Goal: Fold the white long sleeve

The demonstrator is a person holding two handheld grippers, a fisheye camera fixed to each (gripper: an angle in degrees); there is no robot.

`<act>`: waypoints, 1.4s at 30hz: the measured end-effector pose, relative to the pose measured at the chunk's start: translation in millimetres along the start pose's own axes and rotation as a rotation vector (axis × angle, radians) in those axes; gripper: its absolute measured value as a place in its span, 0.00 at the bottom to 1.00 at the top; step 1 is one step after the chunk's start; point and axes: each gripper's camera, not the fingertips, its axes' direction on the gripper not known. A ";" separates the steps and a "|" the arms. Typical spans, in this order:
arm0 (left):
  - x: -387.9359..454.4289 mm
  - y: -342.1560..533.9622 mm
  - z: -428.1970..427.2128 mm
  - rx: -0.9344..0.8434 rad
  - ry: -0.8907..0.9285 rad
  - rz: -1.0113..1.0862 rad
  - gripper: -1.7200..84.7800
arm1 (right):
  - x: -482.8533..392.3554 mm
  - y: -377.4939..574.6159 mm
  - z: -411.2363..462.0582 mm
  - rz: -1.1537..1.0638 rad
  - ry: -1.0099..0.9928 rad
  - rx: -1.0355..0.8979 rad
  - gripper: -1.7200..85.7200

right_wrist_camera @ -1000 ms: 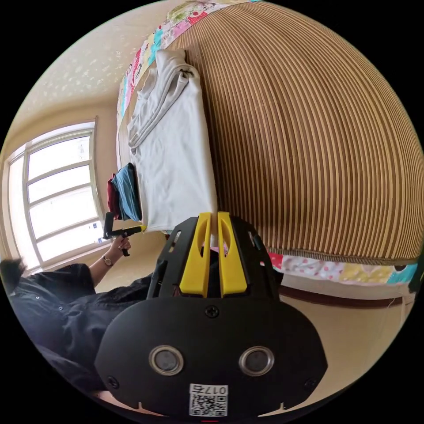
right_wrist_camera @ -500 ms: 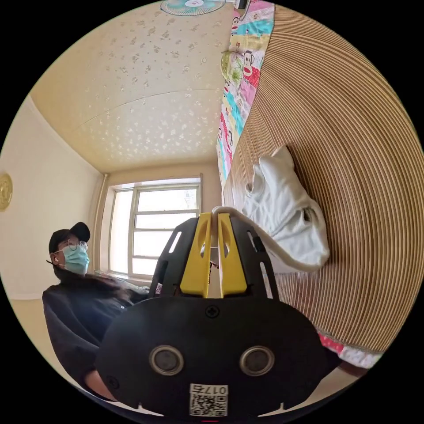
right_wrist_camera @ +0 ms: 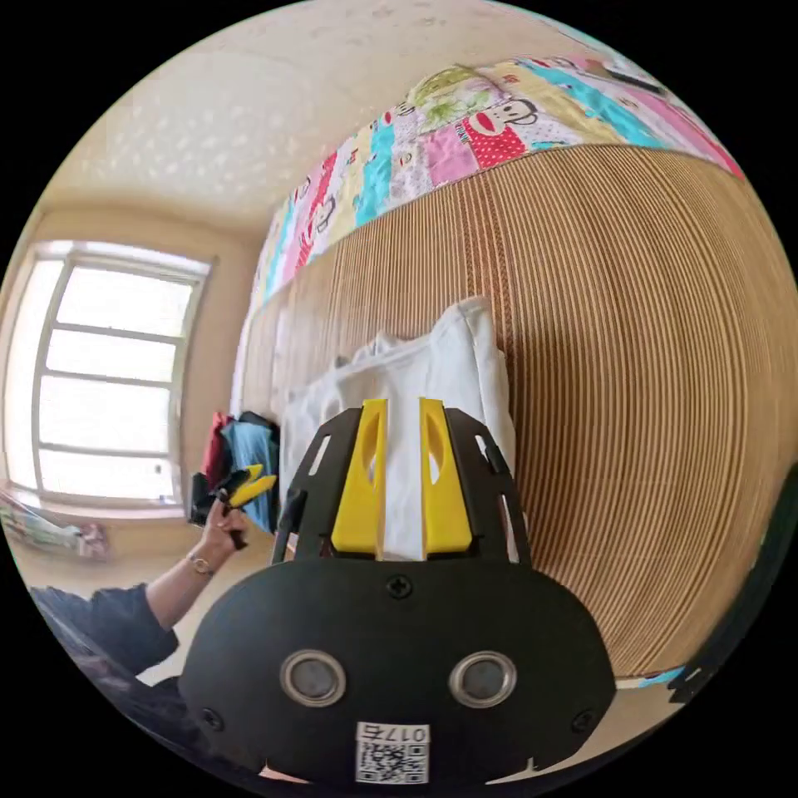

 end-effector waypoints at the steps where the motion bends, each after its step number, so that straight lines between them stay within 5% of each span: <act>1: -3.6 11.5 3.8 -0.005 -0.021 -0.016 0.21 | -9.1 12.9 15.4 -0.048 0.089 -0.035 0.08; 5: -35.1 61.7 30.4 -0.050 0.011 -0.188 0.23 | 3.2 35.1 76.4 -0.088 0.351 -0.207 0.04; 10: -36.0 59.5 39.8 -0.028 0.013 -0.295 0.17 | 21.9 1.4 89.7 0.055 0.261 -0.254 0.03; 13: -29.8 39.6 49.6 -0.051 0.232 -0.292 0.08 | 19.8 -10.1 92.3 -0.003 0.273 -0.262 0.03; 16: 36.8 22.6 22.6 0.048 0.374 -0.072 0.07 | 16.5 -9.7 92.0 -0.088 0.287 -0.248 0.03; 19: 165.8 23.0 9.0 0.011 0.308 0.302 0.07 | 37.3 -11.6 75.0 0.014 0.153 -0.195 0.03; 25: 373.2 94.0 111.6 -0.290 0.153 0.874 0.08 | 130.9 24.3 19.0 0.406 -0.166 0.017 0.03; 29: 417.0 150.5 177.4 -0.626 0.336 1.039 0.06 | 183.3 66.8 -3.7 0.514 -0.157 0.022 0.06; 32: 392.8 146.3 166.4 -0.470 0.161 0.956 0.09 | 213.8 100.4 -6.6 0.571 -0.196 0.000 0.08; 37: 282.1 69.1 136.2 -0.226 -0.013 0.458 0.19 | 239.8 141.6 17.6 0.644 -0.443 -0.006 0.17; 40: 214.2 35.8 170.9 -0.329 -0.052 0.226 0.22 | 236.5 150.6 49.3 0.658 -0.665 0.013 0.23; 42: 183.3 36.3 220.0 -0.523 0.077 0.127 0.21 | 230.3 149.7 72.1 0.668 -0.799 0.016 0.27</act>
